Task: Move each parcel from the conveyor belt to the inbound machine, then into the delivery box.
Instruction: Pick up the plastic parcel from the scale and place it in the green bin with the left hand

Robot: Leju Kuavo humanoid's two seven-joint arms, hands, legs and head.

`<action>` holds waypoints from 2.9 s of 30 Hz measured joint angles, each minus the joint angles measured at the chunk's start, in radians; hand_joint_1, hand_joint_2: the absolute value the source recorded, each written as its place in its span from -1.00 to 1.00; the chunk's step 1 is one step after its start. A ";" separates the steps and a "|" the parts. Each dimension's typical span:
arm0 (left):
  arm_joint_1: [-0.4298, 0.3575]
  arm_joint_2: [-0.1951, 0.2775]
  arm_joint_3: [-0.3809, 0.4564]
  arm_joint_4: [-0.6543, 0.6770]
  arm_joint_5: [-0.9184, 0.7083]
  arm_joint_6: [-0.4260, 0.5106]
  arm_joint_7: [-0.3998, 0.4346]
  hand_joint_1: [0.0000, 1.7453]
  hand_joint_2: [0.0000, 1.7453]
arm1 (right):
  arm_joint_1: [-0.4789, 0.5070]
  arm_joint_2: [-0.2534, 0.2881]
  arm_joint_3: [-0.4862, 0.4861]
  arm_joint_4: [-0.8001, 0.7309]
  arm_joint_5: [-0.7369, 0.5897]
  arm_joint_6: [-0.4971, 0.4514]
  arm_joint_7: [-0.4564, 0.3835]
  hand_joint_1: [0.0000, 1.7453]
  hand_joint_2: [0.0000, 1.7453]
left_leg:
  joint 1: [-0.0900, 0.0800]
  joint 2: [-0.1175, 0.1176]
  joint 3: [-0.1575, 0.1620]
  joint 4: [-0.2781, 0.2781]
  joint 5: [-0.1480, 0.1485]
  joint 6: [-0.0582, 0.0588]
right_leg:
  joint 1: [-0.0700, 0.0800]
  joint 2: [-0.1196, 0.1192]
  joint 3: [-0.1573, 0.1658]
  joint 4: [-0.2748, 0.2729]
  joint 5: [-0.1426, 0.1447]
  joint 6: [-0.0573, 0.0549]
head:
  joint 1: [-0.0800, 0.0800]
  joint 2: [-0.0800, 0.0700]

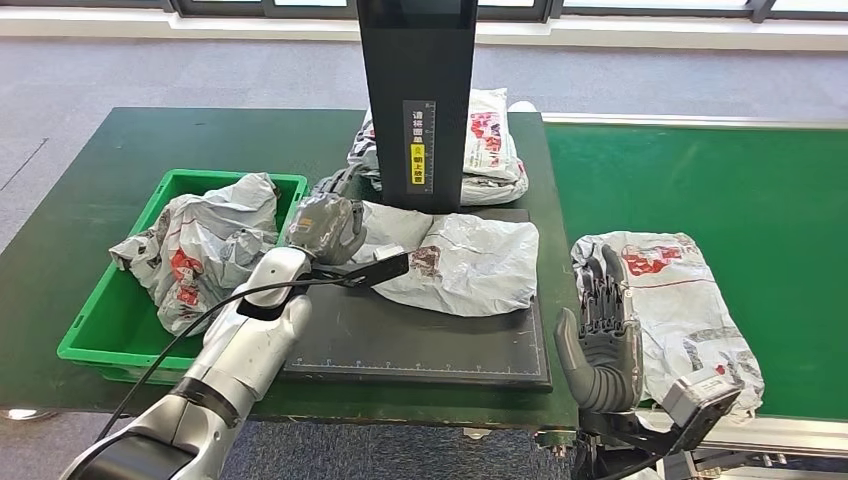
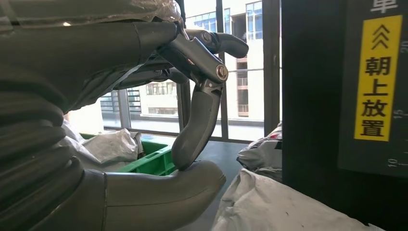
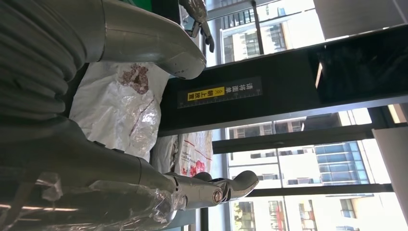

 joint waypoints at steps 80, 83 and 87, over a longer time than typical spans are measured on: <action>-0.105 -0.140 -0.190 0.090 0.062 0.083 0.033 -1.00 -1.00 | 0.017 -0.086 0.102 0.050 -0.065 -0.108 -0.016 -1.00 1.00 | -0.002 -0.005 -0.002 0.001 0.000 0.004 | -0.002 -0.007 0.001 0.000 0.000 0.001 | 0.000 0.000; -0.109 -0.143 -0.197 0.100 0.083 0.079 0.036 -1.00 -1.00 | 0.018 -0.095 0.114 0.056 -0.067 -0.114 -0.018 -1.00 1.00 | -0.001 -0.005 -0.002 0.001 0.001 0.003 | -0.002 -0.007 0.000 0.000 0.000 0.001 | 0.000 0.000; -0.116 -0.145 -0.208 0.111 0.103 0.076 0.038 -1.00 -1.00 | 0.018 -0.099 0.120 0.058 -0.067 -0.119 -0.018 -1.00 1.00 | -0.001 -0.005 -0.002 0.001 0.001 0.003 | -0.002 -0.007 0.001 0.000 0.000 0.001 | 0.000 0.000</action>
